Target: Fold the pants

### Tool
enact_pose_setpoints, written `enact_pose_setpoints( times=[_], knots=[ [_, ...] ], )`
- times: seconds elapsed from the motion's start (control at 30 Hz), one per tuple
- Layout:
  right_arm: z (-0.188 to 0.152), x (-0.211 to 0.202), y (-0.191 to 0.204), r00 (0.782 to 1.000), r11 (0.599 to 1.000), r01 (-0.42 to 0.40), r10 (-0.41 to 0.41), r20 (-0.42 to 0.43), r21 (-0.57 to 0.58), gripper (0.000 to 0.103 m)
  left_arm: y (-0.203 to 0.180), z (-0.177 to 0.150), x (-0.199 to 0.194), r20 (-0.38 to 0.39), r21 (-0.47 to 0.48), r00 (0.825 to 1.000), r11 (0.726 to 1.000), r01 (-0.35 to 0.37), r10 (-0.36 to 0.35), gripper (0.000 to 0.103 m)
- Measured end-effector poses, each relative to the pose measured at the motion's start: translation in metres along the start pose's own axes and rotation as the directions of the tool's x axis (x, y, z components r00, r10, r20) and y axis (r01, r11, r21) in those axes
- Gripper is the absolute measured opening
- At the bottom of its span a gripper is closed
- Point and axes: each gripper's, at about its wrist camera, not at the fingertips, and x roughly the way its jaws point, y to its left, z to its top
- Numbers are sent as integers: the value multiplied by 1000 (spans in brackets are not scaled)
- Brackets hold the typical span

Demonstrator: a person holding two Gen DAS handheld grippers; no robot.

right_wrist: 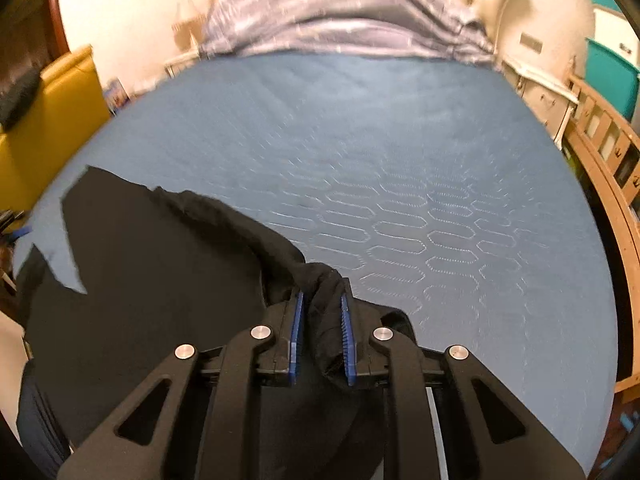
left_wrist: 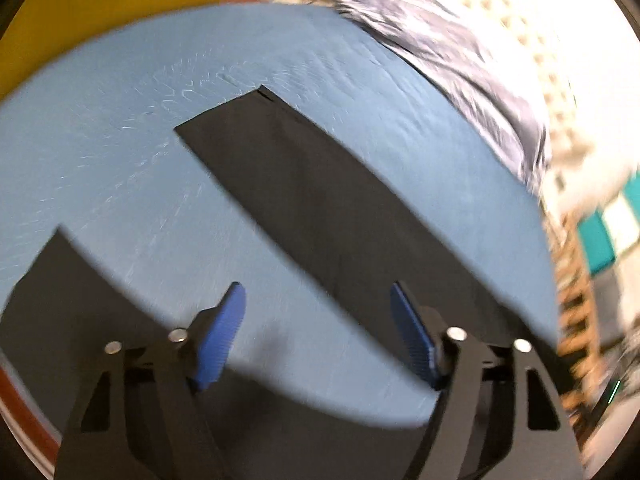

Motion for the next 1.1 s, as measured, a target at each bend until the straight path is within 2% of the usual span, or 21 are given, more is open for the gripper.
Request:
enact_pose_setpoints(
  times=[0.07,0.17,0.23,0.33,0.4,0.5,0.63,0.7,0.77,0.83,0.87,0.93,1.1],
  knots=[
    [-16,-29,14,999,1000,-14,14,51,10,16,10,38,22,-21,-83,998,995,51,-53,68],
    [-30,-59,28,994,998,-27,21,106,55,16,27,79,56,-54,-220,992,971,96,-110,58],
    [-34,-72,35,992,998,-21,13,128,60,16,31,96,77,-81,-274,986,955,116,-143,52],
    [-45,-88,51,990,999,-16,10,141,40,16,33,112,99,-105,-306,982,945,119,-158,52],
    [-53,-99,61,989,999,-17,10,148,46,16,39,121,106,-97,-343,978,928,143,-187,48],
    [-62,-105,65,989,999,-12,6,146,44,16,47,131,112,-66,-394,973,902,179,-222,47],
    [-71,-112,69,990,999,-13,7,143,43,16,45,138,125,-84,-397,967,898,190,-242,46],
    [-76,-116,71,989,999,-14,7,145,47,16,45,140,135,-107,-391,968,905,170,-228,37],
    [-79,-117,69,989,998,-17,8,148,55,16,47,141,144,-126,-394,970,908,143,-208,18],
    [-80,-116,68,989,998,-17,7,146,63,16,49,146,148,-129,-389,970,910,143,-207,11],
    [-80,-116,67,989,998,-17,7,145,68,16,51,146,148,-130,-387,969,911,144,-209,1],
    [-82,-116,65,989,997,-18,6,145,77,16,51,148,140,-134,-362,969,920,148,-208,1],
    [-95,-116,56,990,994,-21,5,144,107,16,58,136,85,-87,-347,960,911,221,-266,1]
  ],
)
